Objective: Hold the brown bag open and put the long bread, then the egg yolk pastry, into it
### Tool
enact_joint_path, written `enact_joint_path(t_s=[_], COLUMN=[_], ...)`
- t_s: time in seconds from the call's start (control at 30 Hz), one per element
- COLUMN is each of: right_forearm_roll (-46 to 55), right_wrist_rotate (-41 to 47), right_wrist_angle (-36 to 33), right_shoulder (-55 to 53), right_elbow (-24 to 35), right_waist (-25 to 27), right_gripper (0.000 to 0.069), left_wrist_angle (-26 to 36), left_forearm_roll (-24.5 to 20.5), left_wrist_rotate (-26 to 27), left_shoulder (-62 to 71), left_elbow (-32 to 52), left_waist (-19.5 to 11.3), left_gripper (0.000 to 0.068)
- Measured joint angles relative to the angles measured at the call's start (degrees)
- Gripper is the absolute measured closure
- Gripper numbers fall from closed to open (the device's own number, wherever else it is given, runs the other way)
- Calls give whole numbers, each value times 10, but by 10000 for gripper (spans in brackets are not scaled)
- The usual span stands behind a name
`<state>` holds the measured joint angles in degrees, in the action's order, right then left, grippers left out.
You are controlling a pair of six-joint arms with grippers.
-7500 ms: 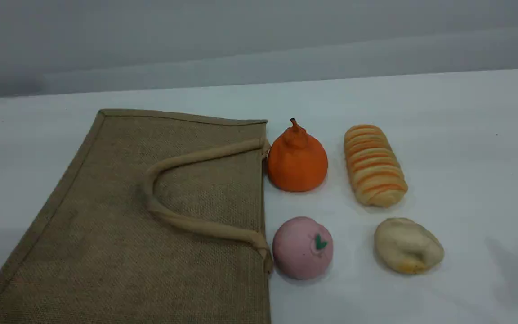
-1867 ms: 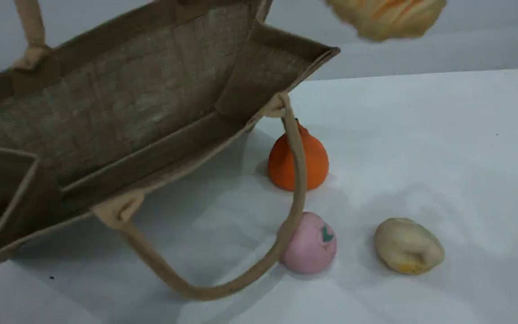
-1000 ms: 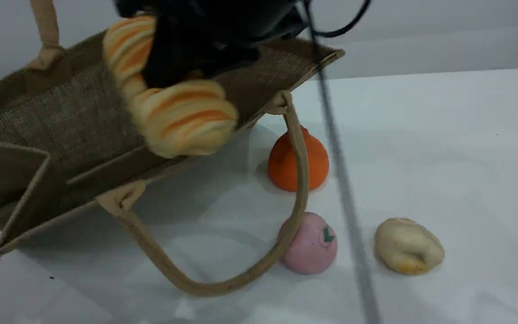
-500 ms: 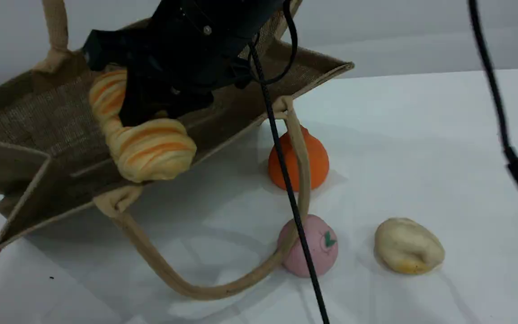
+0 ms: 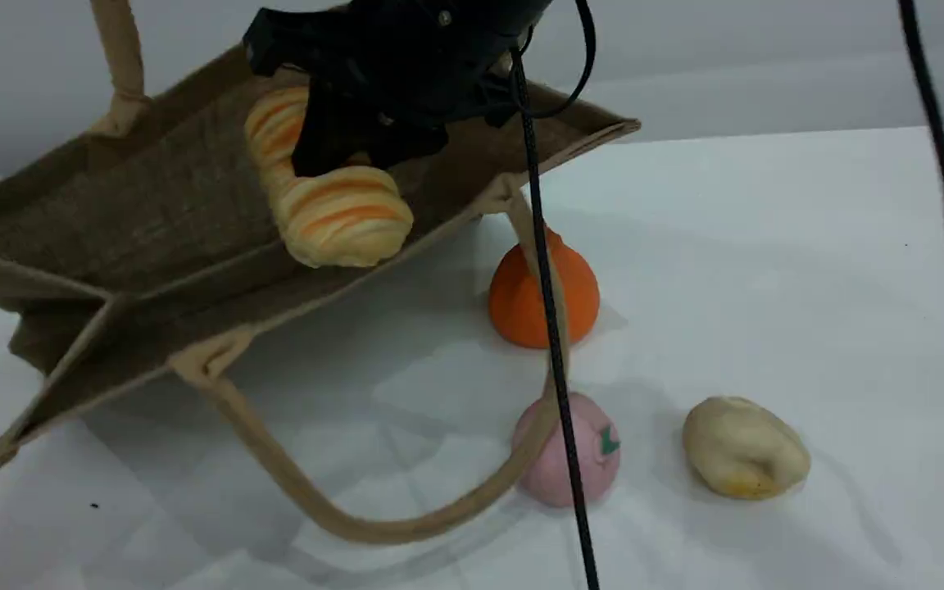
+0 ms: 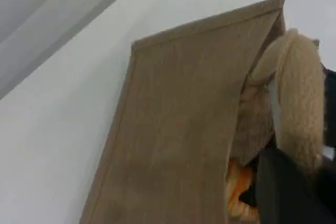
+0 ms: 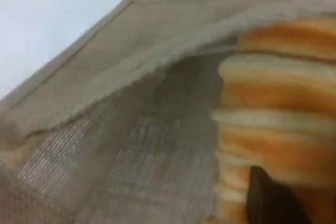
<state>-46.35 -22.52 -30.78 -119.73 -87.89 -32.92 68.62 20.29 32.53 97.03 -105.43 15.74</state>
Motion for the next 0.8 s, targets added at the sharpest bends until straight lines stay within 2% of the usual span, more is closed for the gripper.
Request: enact_joint_path(t_s=[0.1, 0.37, 0.47, 0.67, 0.8], right_forearm_roll=[0, 0, 0, 9, 54], right_wrist_rotate=[-3, -18, -22, -37, -30], right_wrist_angle=[11, 23, 21, -9, -64], right_shoulder=[0, 3, 5, 6, 15], right_elbow=[0, 0, -8, -13, -13], right_waist=[0, 1, 1, 3, 10], right_gripper=[517, 288, 232, 212, 212], left_wrist_angle=[1, 1, 1, 1, 1], left_forearm_roll=[13, 17, 26, 29, 29], left_wrist_rotate=[3, 5, 14, 16, 15], left_shoulder=[0, 0, 0, 0, 0], left_elbow=[0, 0, 0, 0, 0], left_waist=[0, 0, 0, 0, 0], left_gripper=[596, 596, 596, 596, 596])
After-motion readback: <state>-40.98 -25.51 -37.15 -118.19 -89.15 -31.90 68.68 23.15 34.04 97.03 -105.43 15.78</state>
